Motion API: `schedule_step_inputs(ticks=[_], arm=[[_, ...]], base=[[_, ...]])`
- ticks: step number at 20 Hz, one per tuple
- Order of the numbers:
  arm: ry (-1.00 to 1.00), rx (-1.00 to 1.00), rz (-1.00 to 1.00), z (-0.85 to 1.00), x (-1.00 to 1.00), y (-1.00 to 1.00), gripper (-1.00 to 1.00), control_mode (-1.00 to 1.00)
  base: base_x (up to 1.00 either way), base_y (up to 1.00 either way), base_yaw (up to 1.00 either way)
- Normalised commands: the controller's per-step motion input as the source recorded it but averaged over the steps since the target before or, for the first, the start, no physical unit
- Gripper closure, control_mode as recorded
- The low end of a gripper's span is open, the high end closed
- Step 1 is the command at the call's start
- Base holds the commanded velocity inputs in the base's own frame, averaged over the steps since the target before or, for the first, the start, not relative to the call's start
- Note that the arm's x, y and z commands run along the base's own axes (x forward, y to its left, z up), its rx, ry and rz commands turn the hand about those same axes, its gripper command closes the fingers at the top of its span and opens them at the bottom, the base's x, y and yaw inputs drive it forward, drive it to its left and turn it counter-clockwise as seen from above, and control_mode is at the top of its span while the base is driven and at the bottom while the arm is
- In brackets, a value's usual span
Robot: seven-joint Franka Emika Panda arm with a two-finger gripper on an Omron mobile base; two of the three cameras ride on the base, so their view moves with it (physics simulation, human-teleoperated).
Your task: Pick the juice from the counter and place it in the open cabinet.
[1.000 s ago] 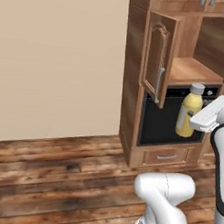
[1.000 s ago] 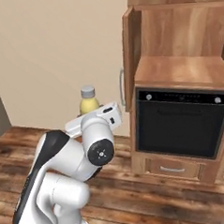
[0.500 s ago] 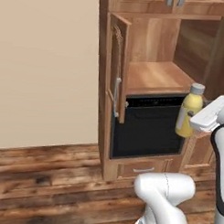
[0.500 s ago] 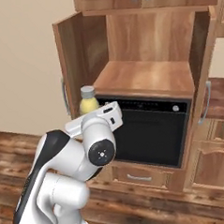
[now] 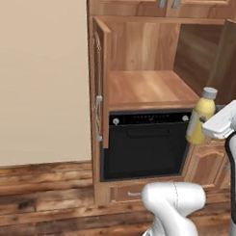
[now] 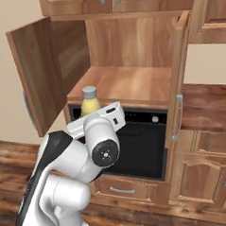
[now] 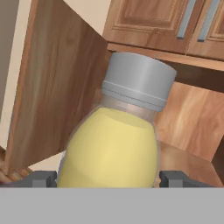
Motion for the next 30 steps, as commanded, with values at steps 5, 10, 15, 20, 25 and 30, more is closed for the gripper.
schedule_step_inputs(ticks=[5,10,15,20,25,30], arm=[[0.00,0.00,0.00,0.00,0.00,0.00,1.00,1.00],[0.00,0.00,0.00,0.00,0.00,0.00,1.00,1.00],[0.00,0.00,0.00,0.00,0.00,0.00,1.00,1.00],[0.00,0.00,0.00,0.00,0.00,0.00,1.00,1.00],[0.00,0.00,0.00,0.00,0.00,0.00,1.00,1.00],[0.00,0.00,0.00,0.00,0.00,0.00,1.00,1.00]], base=[[0.72,-0.14,-0.01],[0.68,-0.02,-0.03],[0.46,0.09,-0.13],[0.28,0.26,-0.17],[0.25,0.42,-0.19],[0.20,0.37,-0.13]])
